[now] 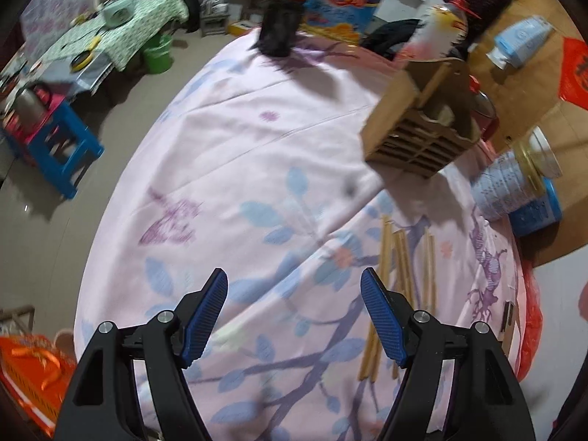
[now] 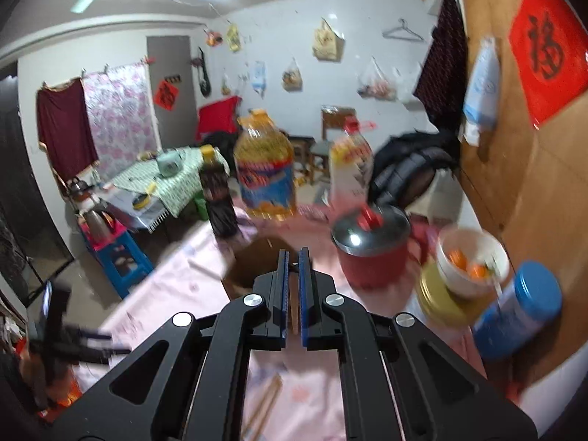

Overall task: Organize utensils
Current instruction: 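Carry the chopstick in the right tool to the holder and open it, then lower the left tool onto a chopstick and close it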

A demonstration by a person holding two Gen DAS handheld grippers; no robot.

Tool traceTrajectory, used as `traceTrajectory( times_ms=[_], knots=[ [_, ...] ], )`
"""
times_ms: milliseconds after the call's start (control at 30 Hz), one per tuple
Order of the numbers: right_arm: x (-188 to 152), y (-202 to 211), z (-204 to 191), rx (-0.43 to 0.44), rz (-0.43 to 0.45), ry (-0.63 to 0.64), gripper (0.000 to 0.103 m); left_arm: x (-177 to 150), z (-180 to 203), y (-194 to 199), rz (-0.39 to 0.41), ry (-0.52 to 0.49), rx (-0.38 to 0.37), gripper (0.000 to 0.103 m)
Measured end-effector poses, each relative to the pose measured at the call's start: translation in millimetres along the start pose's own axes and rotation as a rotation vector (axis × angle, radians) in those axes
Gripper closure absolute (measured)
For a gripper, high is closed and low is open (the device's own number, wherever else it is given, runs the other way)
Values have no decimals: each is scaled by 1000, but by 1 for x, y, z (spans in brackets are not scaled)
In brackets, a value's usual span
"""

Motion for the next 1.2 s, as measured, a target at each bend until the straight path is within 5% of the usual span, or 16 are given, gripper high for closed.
traceTrajectory(
  times_ms=[167, 367, 500, 667, 733, 833, 1033, 1200],
  knots=[
    [32, -35, -12, 10, 23, 30, 97, -20, -33, 6, -3, 96, 56, 24],
    [22, -100, -5, 8, -93, -35, 92, -42, -64, 15, -15, 190, 113, 22],
    [19, -87, 0, 40, -53, -99, 92, -46, -71, 18, -16, 203, 116, 22],
    [1, -48, 5, -26, -15, -100, 84, -36, -55, 11, -29, 132, 82, 22],
    [-16, -29, 11, -64, -8, -129, 65, -31, -43, 6, -33, 81, 68, 22],
    [-61, -6, 18, -121, -33, -197, 51, -27, -17, -7, -55, -27, 36, 21],
    [-174, 14, 16, -225, -182, -376, 42, -41, 24, -50, -122, -230, 26, 21],
    [-247, 15, -2, -207, -294, -494, 41, -71, 47, -81, -154, -387, 59, 21]
  ],
)
Point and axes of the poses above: each gripper's, at about its wrist camera, not at the fingertips, and y roughly against the way its jaws point, z to its right, x to its top, the point moved 5 cm from there along -y, roughly the way its jaws point, and after that the axes turned 6 degrees about -z, right-handed, at the moved point
